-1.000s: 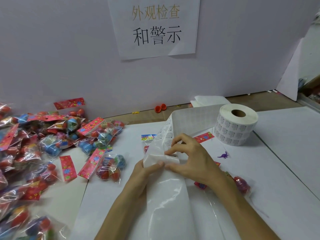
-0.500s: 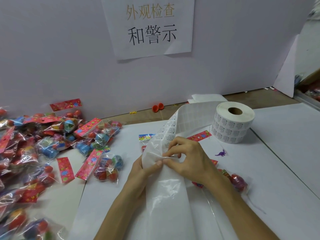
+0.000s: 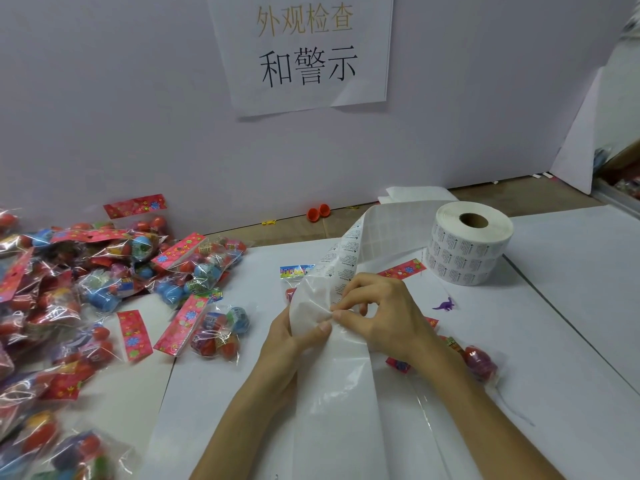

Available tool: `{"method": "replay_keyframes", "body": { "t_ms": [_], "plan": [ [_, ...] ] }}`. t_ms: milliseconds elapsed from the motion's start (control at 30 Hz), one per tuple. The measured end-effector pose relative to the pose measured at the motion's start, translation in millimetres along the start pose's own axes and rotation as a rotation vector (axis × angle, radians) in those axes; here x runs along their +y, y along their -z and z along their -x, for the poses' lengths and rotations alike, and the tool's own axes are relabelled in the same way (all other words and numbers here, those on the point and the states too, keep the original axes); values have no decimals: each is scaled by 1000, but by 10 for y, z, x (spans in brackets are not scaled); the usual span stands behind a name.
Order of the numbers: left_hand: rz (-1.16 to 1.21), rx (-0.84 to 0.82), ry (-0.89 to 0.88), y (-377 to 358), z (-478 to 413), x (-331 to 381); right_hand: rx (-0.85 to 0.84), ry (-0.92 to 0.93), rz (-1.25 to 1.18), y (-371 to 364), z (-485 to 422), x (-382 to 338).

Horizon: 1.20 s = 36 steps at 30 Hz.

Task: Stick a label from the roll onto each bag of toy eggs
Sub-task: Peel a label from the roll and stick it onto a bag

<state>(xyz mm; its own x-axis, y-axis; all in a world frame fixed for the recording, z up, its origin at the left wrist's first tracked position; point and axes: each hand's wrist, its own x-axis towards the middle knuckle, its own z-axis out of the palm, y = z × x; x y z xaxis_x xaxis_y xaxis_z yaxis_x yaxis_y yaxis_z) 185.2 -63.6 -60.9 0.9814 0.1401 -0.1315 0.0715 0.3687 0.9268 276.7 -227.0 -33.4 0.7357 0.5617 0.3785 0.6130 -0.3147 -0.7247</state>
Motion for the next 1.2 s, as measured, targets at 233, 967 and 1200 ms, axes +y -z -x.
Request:
{"method": "replay_keyframes", "body": {
  "t_ms": [233, 967, 1200],
  "plan": [
    [-8, 10, -18, 9, -11, -32, 13, -44, -57, -1, -7, 9],
    [-634, -98, -272, -288, 154, -142, 357, -24, -71, 66, -42, 70],
    [-289, 84, -197, -184, 43, -8, 199, 95, -19, -150, 6, -17]
  ]
}}
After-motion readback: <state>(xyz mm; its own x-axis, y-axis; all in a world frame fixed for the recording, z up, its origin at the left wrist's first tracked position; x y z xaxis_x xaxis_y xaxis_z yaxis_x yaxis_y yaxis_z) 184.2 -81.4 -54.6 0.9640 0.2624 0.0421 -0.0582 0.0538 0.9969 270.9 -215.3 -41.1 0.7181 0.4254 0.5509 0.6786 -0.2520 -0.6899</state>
